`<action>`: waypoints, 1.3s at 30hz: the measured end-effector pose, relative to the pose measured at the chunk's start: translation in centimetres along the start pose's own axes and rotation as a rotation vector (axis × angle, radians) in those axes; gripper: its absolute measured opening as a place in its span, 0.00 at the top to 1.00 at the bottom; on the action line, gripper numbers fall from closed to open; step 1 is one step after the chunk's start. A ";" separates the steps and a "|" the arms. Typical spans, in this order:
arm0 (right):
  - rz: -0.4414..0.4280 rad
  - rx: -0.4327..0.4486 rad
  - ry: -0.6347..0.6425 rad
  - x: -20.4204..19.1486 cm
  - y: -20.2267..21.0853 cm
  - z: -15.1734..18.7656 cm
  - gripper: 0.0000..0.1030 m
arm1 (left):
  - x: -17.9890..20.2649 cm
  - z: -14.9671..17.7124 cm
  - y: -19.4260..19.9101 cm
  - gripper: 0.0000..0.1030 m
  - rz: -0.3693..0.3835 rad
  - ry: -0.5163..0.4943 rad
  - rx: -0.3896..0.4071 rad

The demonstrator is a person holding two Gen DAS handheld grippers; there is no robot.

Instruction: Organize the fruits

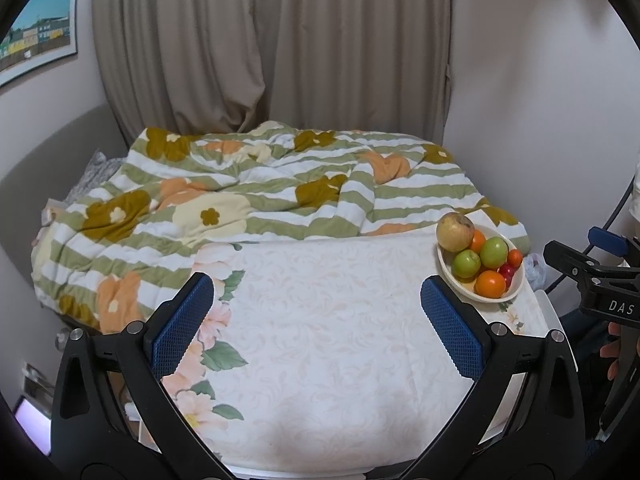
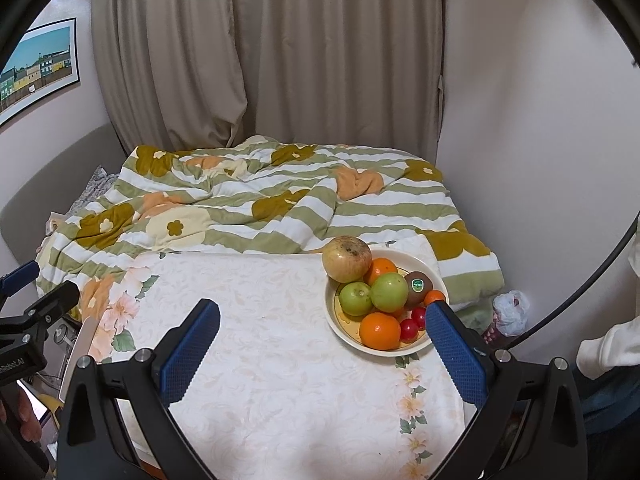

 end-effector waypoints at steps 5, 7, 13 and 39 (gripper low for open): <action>0.001 -0.001 0.000 0.1 -0.1 -0.1 0.01 | 0.1 -0.2 -0.2 0.00 -0.002 0.003 0.000; 0.001 0.000 0.000 0.1 -0.1 0.0 0.01 | 0.0 -0.2 -0.2 0.00 -0.003 0.003 -0.001; 0.000 -0.001 0.000 0.1 -0.1 0.0 0.01 | 0.1 -0.3 -0.4 0.00 -0.007 0.004 -0.003; 0.000 -0.002 0.000 0.2 -0.2 0.0 0.01 | 0.3 0.1 -1.1 0.00 -0.011 -0.005 0.009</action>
Point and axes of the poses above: each gripper's, at about its wrist camera, not at the fingertips, and y roughly against the way its jaws point, x to its right, z to its underside, the point moved 2 cm from there along -y, roughly the way its jaws point, and after that the axes turned 12 degrees about x, right-handed, at the moved point
